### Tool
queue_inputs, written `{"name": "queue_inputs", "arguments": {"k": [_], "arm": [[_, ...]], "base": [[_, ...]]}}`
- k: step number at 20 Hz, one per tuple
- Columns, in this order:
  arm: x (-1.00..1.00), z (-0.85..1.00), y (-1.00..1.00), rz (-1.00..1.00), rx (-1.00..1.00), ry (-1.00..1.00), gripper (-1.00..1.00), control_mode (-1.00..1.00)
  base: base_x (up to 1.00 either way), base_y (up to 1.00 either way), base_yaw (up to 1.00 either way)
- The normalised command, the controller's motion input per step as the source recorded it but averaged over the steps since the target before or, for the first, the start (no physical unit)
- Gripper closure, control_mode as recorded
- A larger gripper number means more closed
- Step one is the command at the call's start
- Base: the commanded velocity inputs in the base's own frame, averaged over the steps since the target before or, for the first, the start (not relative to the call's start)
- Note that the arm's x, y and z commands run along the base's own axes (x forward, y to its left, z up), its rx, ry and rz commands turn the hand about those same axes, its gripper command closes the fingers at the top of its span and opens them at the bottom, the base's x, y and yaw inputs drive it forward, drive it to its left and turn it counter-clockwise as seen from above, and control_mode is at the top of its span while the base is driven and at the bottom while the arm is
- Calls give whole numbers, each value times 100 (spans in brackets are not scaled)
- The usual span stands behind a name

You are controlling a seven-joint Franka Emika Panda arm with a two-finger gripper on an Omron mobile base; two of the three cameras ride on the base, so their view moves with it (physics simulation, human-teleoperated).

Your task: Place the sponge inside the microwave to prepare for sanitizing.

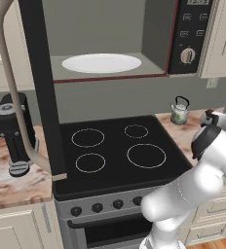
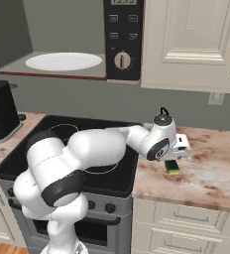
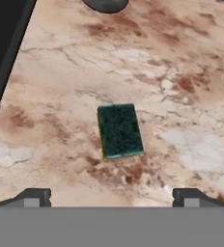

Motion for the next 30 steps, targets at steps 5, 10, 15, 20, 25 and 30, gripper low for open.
{"name": "queue_inputs", "arguments": {"k": [5, 10, 15, 20, 25, 30], "arm": [[6, -28, 0, 0, 0, 1, -100, -100], [1, -35, 0, 0, 0, 0, -100, -100], [14, -17, -10, 0, 0, 0, -100, -100], [33, -14, -8, 0, 0, 0, -100, -100], [30, -10, -14, 0, 0, 0, -100, -100], [20, -17, -33, 0, 0, 0, -100, -100]], "base": [[0, 0, 0], [0, 0, 0], [0, 0, 0], [0, 0, 0], [0, 0, 0], [0, 0, 0]]}}
